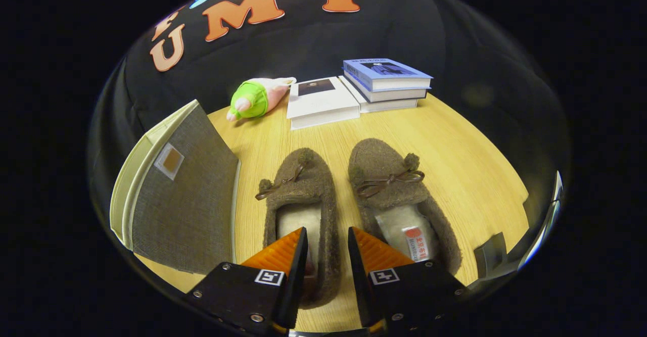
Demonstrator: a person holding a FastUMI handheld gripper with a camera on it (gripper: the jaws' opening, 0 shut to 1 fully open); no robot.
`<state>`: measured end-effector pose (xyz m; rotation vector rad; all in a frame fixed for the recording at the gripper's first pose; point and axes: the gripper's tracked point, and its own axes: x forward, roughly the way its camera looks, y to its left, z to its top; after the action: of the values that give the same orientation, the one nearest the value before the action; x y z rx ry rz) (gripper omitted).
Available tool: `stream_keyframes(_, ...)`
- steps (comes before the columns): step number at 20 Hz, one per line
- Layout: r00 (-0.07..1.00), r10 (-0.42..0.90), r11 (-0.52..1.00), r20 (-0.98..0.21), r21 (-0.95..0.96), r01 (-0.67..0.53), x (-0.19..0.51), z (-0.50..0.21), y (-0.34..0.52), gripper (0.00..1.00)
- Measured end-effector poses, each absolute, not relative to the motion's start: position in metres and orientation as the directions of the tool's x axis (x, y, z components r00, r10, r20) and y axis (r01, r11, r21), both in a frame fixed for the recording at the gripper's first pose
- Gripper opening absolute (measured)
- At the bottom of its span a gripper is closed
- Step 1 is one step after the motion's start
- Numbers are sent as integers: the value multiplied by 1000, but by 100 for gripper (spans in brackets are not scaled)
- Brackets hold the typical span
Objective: Open the storage box then place both shoes into the box .Put the left shoe in first, then the right shoe, with the right side of both shoes facing outward in a uniform manner.
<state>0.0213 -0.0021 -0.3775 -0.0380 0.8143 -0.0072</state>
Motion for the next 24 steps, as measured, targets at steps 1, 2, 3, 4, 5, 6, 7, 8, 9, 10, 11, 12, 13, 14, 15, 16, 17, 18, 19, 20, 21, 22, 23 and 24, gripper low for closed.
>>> stream_keyframes(1, 685, -22, 999, -728, -34, -5, 25, -380, 0, 47)
stream_keyframes(2, 679, -34, 999, -734, -43, 4, 29, -384, -1, 38)
stream_keyframes(3, 674, -44, 999, -737, -48, 13, 33, -388, -3, 34)
stream_keyframes(4, 669, -44, 999, -742, -40, 21, 36, -390, -1, 29)
stream_keyframes(5, 667, -43, 999, -744, -34, 26, 39, -391, -2, 27)
stream_keyframes(6, 666, -43, 999, -745, -26, 35, 41, -392, -4, 21)
stream_keyframes(7, 660, -35, 999, -750, 0, 53, 42, -392, -5, 17)
stream_keyframes(8, 655, -29, 997, -755, 27, 75, 42, -392, -5, 8)
stream_keyframes(9, 660, -30, 995, -751, 42, 94, 44, -391, -7, 5)
stream_keyframes(10, 667, -27, 993, -745, 56, 103, 45, -389, -7, 3)
stream_keyframes(11, 671, -36, 992, -740, 56, 115, 46, -387, -7, 1)
stream_keyframes(12, 679, -49, 991, -732, 49, 124, 45, -383, -8, 1)
stream_keyframes(13, 688, -55, 991, -723, 47, 129, 47, -378, -7, 1)
stream_keyframes(14, 697, -60, 990, -714, 47, 134, 50, -373, -6, 1)
stream_keyframes(15, 700, -60, 989, -712, 50, 136, 51, -369, -4, 1)
stream_keyframes(16, 707, -53, 989, -706, 62, 136, 53, -362, -1, 1)
stream_keyframes(17, 717, -44, 988, -695, 74, 132, 56, -354, 2, 1)
stream_keyframes(18, 727, -37, 988, -685, 85, 130, 59, -346, 5, 1)
stream_keyframes(19, 734, -25, 988, -678, 95, 122, 62, -339, 9, 1)
stream_keyframes(20, 734, -16, 988, -679, 103, 118, 62, -332, 12, 1)
stream_keyframes(21, 742, -10, 987, -670, 113, 115, 64, -322, 14, 1)
stream_keyframes(22, 753, -8, 986, -658, 119, 114, 67, -311, 17, 1)
stream_keyframes(23, 763, -3, 986, -646, 126, 111, 69, -301, 20, 1)
stream_keyframes(24, 774, 1, 985, -634, 135, 110, 71, -289, 23, 1)
